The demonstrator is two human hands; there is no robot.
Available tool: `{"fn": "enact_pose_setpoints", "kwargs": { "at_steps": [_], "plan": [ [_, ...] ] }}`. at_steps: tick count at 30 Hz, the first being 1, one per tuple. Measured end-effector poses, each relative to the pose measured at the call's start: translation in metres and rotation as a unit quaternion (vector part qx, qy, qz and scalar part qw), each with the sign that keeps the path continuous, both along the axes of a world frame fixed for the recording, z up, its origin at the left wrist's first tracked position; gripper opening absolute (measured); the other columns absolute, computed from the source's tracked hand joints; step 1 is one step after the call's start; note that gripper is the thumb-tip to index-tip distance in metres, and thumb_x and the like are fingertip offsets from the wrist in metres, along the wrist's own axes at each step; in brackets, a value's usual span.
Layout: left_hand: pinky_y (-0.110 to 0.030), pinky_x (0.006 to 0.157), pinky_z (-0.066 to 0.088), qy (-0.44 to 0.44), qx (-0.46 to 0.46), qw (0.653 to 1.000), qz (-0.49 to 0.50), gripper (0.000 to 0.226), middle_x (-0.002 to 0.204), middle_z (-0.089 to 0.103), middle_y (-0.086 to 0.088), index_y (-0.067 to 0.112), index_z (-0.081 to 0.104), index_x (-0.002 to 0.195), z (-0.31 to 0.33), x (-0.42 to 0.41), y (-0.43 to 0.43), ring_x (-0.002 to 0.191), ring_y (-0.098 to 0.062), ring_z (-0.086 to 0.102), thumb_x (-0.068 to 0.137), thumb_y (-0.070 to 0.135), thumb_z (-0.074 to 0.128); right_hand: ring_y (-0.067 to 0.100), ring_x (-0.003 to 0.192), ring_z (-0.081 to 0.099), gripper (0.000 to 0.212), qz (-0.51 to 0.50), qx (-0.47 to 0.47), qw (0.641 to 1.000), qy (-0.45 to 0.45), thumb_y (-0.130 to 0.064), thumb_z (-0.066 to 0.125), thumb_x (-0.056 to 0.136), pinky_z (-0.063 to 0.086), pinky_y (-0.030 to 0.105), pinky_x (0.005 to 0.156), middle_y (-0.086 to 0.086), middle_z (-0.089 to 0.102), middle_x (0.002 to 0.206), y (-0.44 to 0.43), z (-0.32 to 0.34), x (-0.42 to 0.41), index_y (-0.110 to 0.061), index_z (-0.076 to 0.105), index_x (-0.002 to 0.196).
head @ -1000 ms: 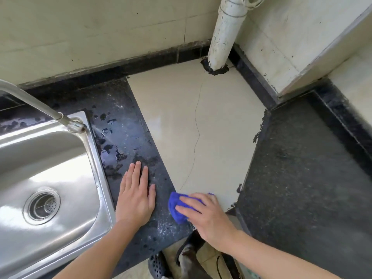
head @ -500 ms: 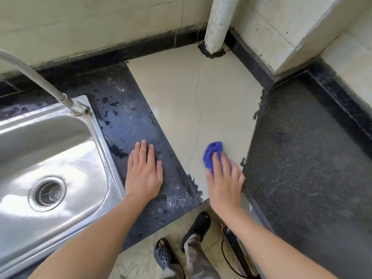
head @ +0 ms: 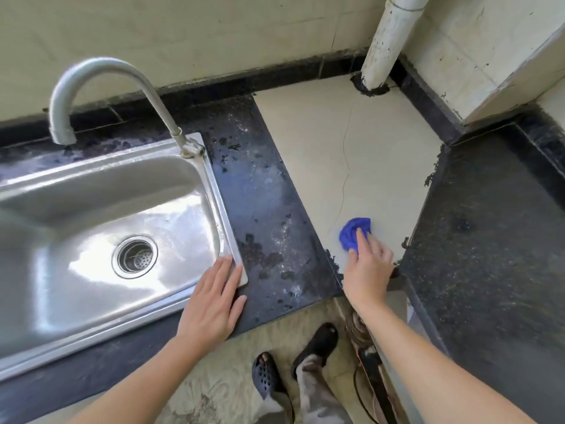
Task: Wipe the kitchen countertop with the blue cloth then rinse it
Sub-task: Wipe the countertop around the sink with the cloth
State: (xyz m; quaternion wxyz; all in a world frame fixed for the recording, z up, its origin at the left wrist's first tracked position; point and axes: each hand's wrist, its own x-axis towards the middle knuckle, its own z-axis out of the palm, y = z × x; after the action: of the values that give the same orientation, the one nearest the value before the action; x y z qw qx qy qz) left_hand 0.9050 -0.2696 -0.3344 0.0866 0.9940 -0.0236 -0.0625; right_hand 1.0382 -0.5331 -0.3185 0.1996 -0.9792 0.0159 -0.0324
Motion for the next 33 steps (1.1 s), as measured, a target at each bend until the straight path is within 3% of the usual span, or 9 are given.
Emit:
{"fn": "enact_pose_setpoints", "kwargs": {
  "at_steps": [4,8,10,13,17,22,25,28,33],
  "plan": [
    [-0.046,0.111,0.027,-0.025,-0.016,1.0,0.01,0.058,0.151,0.036,-0.018,0.003,0.04,0.144,-0.005,0.0,-0.001,0.14,-0.034,0.032,0.098,0.039,0.034,0.026,0.104,0.05,0.05,0.185,0.004,0.983,-0.012,-0.005,0.067,0.08,0.048,0.04,0.081,0.002,0.057,0.131,0.045,-0.008,-0.082,-0.014,0.058,0.128],
    [-0.047,0.111,0.028,-0.028,-0.023,0.999,0.008,0.058,0.151,0.036,-0.019,0.002,0.042,0.143,-0.006,-0.001,-0.001,0.141,-0.033,0.032,0.098,0.038,0.033,0.014,0.11,0.048,0.041,0.338,0.144,0.912,0.181,-0.015,0.051,0.089,0.042,0.028,0.097,-0.012,0.059,0.124,0.044,0.029,-0.099,-0.023,0.059,0.129],
    [-0.046,0.111,0.027,-0.032,-0.013,0.999,0.009,0.059,0.152,0.035,-0.018,0.003,0.042,0.144,-0.007,-0.001,-0.001,0.142,-0.032,0.031,0.098,0.039,0.031,0.012,0.107,0.054,0.042,0.299,0.201,0.905,0.225,-0.014,0.054,0.089,0.04,0.024,0.098,-0.013,0.062,0.114,0.041,0.048,-0.056,-0.025,0.059,0.129],
    [-0.045,0.113,0.024,-0.033,-0.001,0.999,0.011,0.06,0.155,0.031,-0.016,0.005,0.037,0.146,-0.009,-0.002,-0.001,0.144,-0.03,0.027,0.099,0.041,0.03,0.017,0.096,0.06,0.044,0.161,0.191,0.959,0.135,-0.015,0.053,0.09,0.044,0.03,0.092,-0.003,0.065,0.113,0.042,0.046,0.049,-0.022,0.055,0.133],
    [-0.045,0.114,0.023,-0.053,-0.007,0.999,0.009,0.06,0.154,0.032,-0.016,0.005,0.036,0.147,-0.01,-0.003,-0.002,0.144,-0.031,0.028,0.099,0.041,0.032,0.033,0.121,0.042,0.045,0.052,0.017,0.997,0.046,-0.013,0.047,0.094,0.036,0.039,0.096,0.005,0.05,0.14,0.072,0.003,0.098,-0.017,0.046,0.139],
    [-0.045,0.114,0.023,-0.074,0.003,0.997,0.001,0.06,0.15,0.038,-0.02,0.001,0.043,0.142,-0.01,-0.001,-0.001,0.14,-0.034,0.034,0.097,0.039,0.037,0.025,0.109,0.048,0.043,0.258,-0.011,0.966,-0.024,-0.016,0.051,0.089,0.044,0.039,0.08,-0.001,0.054,0.135,0.1,-0.01,-0.016,-0.018,0.053,0.132],
    [-0.045,0.113,0.024,-0.067,-0.006,0.998,0.004,0.06,0.149,0.04,-0.021,-0.001,0.044,0.141,-0.009,-0.003,-0.002,0.14,-0.034,0.034,0.097,0.039,0.035,0.013,0.11,0.046,0.043,0.385,0.043,0.916,0.103,-0.019,0.046,0.088,0.044,0.03,0.088,-0.01,0.056,0.13,0.079,0.012,-0.05,-0.023,0.059,0.128],
    [-0.045,0.112,0.026,-0.07,-0.003,0.998,0.01,0.061,0.149,0.04,-0.021,-0.002,0.044,0.141,-0.007,-0.002,-0.002,0.14,-0.035,0.035,0.099,0.04,0.031,0.003,0.106,0.055,0.041,0.365,0.157,0.88,0.26,-0.009,0.056,0.082,0.042,0.023,0.098,-0.016,0.064,0.113,0.081,0.044,-0.008,-0.025,0.067,0.118],
    [-0.044,0.113,0.023,-0.078,0.007,0.997,0.006,0.062,0.15,0.037,-0.02,-0.002,0.042,0.142,-0.006,-0.002,-0.001,0.141,-0.033,0.033,0.096,0.04,0.036,0.023,0.119,0.051,0.047,0.238,0.128,0.952,0.14,-0.01,0.05,0.086,0.041,0.035,0.101,-0.001,0.059,0.13,0.157,0.031,0.117,-0.023,0.056,0.131]
  ]
}}
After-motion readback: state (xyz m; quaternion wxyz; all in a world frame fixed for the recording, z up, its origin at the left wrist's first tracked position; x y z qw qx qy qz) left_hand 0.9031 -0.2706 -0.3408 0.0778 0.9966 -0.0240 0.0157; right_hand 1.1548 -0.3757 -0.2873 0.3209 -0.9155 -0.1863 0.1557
